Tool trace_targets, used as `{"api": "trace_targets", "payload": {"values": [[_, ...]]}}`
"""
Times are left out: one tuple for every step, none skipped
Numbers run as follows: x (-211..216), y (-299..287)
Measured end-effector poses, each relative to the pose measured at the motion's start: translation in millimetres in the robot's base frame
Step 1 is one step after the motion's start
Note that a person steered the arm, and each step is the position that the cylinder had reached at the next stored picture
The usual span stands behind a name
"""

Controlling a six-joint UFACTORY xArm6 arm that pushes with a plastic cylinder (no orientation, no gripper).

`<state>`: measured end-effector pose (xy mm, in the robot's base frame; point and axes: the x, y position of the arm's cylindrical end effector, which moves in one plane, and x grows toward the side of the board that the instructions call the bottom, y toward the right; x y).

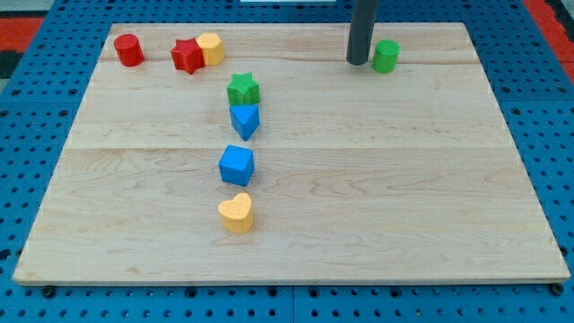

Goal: Move the green star to the bottom right to the yellow hexagon

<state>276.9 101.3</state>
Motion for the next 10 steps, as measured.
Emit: {"api": "trace_targets", "payload": {"values": [[0.0,0.0],[16.5,-6.8],[58.6,-42.7],[71.2,-49.1],[69.8,-64.1],[69.7,-69.7],[69.7,-77.6],[81.4,-95.9],[83.7,-153.9],[83.7,-216.8]]}}
